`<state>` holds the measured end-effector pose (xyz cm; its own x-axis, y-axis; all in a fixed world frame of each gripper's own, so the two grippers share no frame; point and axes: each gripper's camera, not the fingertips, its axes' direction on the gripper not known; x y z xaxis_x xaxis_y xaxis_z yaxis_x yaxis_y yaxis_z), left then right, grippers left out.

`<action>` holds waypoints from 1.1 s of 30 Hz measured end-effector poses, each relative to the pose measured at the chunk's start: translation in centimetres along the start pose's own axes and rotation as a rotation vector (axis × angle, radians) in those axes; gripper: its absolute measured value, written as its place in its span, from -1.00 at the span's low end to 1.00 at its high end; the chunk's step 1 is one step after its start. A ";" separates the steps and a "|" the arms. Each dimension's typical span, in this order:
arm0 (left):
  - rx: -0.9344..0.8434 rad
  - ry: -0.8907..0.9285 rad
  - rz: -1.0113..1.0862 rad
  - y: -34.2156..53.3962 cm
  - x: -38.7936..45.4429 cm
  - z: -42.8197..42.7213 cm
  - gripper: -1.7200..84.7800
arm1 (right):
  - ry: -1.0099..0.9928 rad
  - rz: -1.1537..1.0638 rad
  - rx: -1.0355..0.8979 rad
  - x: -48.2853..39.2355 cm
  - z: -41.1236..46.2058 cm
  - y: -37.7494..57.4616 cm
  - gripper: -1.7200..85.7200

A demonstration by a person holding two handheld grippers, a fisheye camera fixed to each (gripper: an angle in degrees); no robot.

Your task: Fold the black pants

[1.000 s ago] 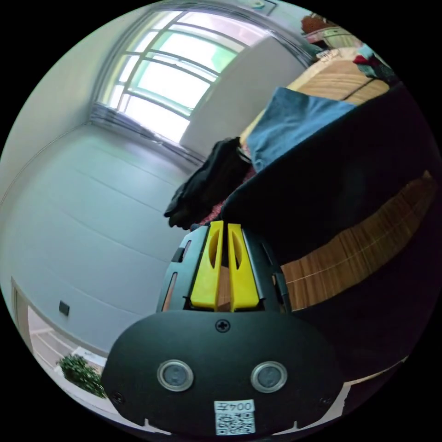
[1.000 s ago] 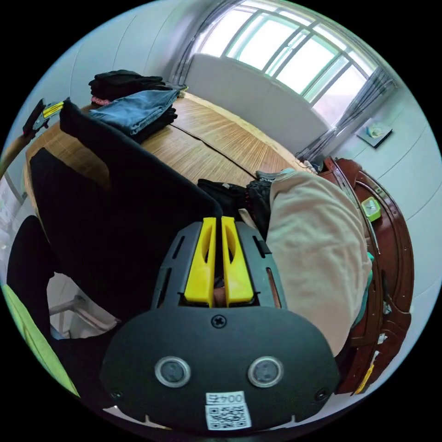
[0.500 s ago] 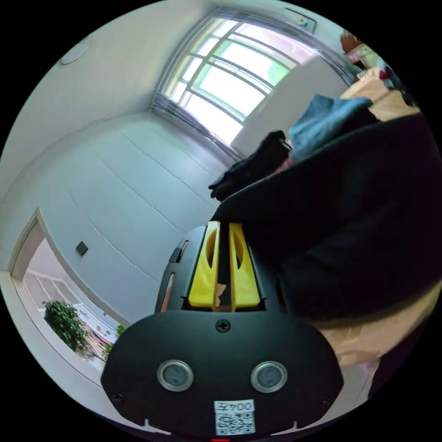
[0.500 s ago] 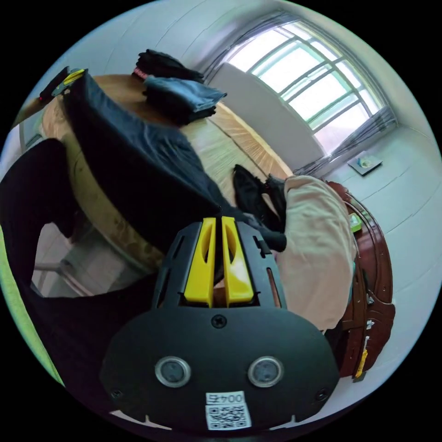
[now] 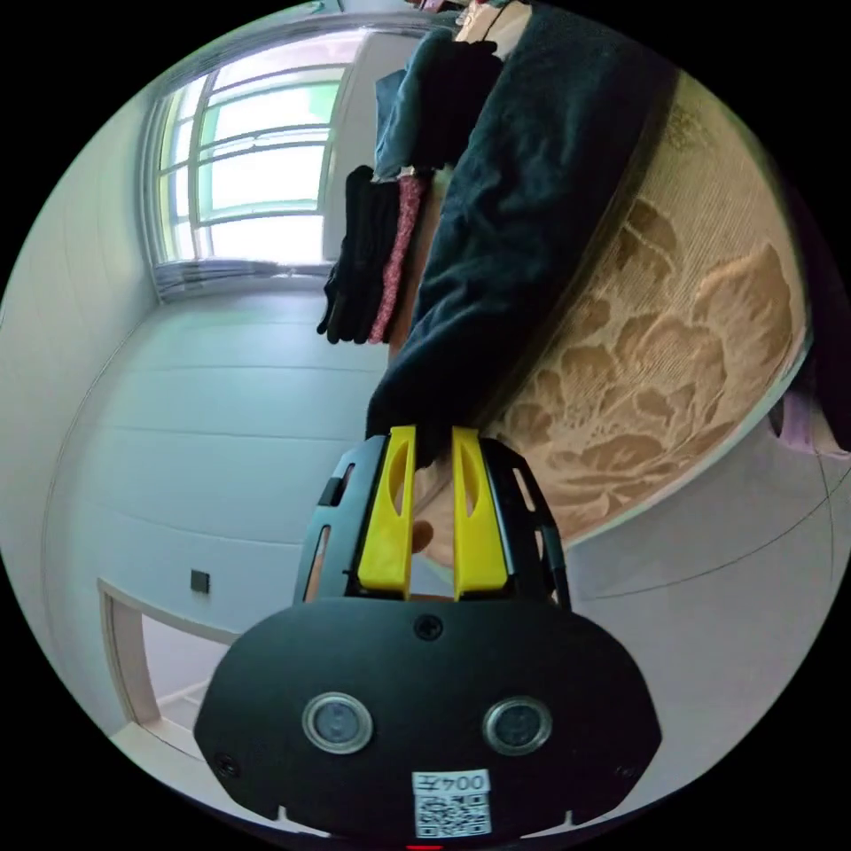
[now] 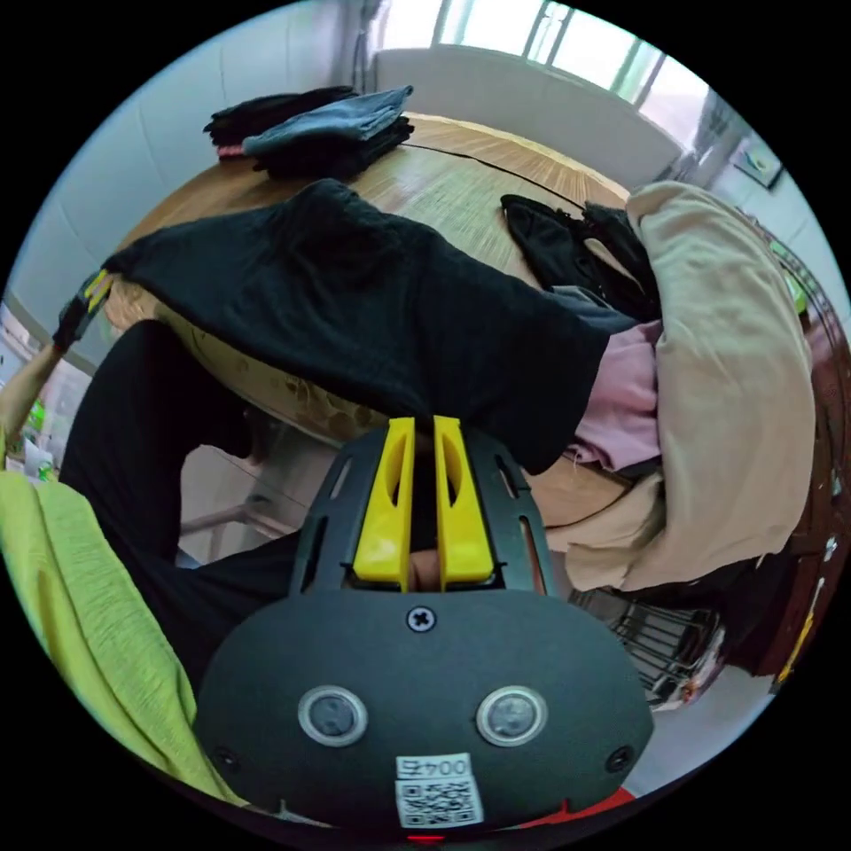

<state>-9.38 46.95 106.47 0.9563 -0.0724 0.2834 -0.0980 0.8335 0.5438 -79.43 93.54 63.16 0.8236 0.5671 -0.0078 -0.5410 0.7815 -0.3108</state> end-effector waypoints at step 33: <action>0.529 1.129 -1.366 20.5 -22.3 20.6 -0.87 | -0.665 0.671 0.110 18.2 10.7 16.6 -0.98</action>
<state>-38.39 54.33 127.55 0.1204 0.0749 -0.9899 0.9551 0.2631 0.1361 -75.27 119.64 68.07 0.0881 0.9117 0.4012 -0.9068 0.2401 -0.3465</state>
